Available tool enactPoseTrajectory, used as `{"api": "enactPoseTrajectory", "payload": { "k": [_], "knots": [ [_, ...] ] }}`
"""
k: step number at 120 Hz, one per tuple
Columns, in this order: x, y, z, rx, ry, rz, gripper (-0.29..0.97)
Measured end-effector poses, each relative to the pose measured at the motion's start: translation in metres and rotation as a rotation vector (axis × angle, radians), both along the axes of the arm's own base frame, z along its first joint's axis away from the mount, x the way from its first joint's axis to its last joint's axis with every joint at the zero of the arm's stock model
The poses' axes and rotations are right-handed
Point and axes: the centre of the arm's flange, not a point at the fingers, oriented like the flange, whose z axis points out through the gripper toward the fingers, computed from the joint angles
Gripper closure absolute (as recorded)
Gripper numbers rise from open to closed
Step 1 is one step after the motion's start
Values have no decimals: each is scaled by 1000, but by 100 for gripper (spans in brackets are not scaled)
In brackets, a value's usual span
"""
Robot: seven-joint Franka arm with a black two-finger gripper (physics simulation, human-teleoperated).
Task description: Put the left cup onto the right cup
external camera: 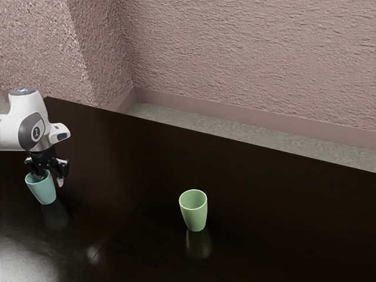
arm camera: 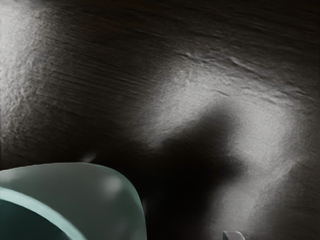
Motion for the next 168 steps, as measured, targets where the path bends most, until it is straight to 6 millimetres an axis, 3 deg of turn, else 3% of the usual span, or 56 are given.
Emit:
{"api": "enactPoseTrajectory", "payload": {
  "k": [89, 136, 168],
  "knots": [
    [-1, 2, 1, 1, -2, -12, 75],
    [-1, 2, 2, 8, -2, -9, 78],
    [-3, 0, 25, 8, -24, -8, 78]
  ]
}}
